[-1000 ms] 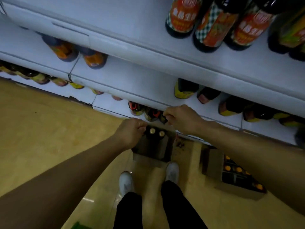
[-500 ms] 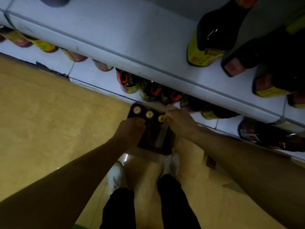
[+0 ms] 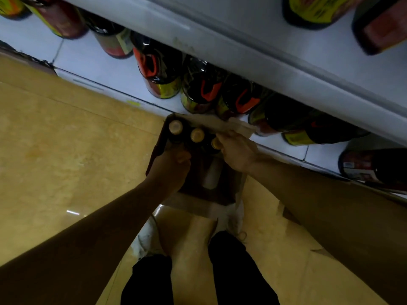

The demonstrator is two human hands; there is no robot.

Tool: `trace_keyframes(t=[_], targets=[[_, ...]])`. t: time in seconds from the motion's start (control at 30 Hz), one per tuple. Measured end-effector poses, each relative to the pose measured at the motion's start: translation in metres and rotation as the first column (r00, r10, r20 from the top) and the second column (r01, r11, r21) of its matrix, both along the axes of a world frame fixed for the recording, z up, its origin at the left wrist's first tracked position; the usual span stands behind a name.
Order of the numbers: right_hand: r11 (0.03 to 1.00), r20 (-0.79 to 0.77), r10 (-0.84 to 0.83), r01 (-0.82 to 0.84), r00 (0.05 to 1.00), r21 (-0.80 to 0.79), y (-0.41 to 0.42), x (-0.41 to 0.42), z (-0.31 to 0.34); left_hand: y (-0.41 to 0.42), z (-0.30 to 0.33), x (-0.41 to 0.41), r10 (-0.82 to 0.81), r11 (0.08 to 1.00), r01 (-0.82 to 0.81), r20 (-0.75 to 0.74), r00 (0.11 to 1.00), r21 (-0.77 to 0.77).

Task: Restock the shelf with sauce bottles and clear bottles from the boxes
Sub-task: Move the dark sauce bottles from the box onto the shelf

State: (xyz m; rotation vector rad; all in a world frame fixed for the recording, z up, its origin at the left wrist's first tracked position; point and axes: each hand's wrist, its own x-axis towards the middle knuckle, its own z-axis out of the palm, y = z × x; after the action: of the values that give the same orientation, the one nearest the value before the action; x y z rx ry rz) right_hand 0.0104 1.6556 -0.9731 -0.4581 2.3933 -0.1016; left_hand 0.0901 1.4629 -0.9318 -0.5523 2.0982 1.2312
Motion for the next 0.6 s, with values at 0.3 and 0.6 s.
trace_keyframes(t=[0.3, 0.6], targets=[[0.995, 0.023, 0.059, -0.06, 0.998, 0.075, -0.011, -0.001, -0.037, 0.011, -0.037, 0.0, 0.052, 0.998, -0.053, 0.013, 0.999, 0.031], [0.982, 0.065, 0.083, -0.092, 0.994, 0.162, -0.013, 0.011, -0.046, 0.014, -0.047, 0.0, 0.04, 0.999, -0.041, 0.011, 0.999, 0.019]])
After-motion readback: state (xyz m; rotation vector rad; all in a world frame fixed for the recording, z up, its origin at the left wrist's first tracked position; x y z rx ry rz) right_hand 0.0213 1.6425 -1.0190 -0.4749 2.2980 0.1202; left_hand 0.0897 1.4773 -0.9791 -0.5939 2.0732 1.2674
